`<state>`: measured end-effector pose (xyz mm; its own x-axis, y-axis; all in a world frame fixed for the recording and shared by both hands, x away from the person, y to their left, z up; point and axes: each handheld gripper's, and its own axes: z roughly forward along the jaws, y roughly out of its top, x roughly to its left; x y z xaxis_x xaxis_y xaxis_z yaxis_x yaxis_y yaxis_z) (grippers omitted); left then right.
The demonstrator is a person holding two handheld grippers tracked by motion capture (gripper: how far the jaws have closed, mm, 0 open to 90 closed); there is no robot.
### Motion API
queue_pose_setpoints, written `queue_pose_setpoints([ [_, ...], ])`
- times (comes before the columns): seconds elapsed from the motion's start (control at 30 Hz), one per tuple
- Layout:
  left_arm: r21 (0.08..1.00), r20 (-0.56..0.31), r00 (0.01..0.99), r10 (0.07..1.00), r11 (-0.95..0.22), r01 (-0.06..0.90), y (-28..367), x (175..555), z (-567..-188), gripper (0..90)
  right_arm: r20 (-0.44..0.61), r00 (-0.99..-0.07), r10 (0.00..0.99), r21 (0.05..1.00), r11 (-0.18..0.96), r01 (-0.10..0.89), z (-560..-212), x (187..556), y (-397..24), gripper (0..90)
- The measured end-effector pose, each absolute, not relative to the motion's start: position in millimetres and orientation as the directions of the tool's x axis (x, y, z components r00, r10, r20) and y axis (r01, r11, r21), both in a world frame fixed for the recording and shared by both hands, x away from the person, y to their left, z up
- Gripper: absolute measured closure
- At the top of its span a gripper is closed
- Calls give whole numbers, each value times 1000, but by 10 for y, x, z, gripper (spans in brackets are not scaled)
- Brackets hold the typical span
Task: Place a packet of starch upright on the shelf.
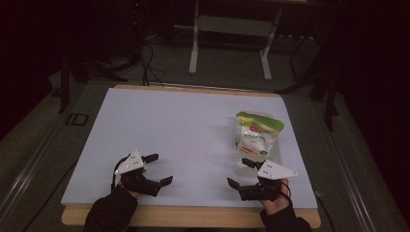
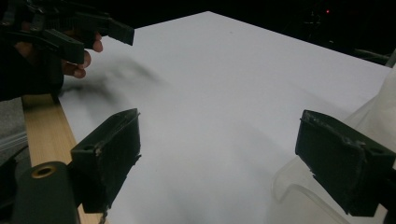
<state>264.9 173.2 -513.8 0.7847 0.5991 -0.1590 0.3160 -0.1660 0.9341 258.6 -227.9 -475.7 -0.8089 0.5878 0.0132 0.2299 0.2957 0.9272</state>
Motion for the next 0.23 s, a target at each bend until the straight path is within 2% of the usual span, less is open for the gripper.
queue_pose_setpoints([
  [0.23,935,-158,786,598,-166,314,1727,2642,-5146,1,-19,-817,577,923,324,207,-4782,2580,-2252,138],
])
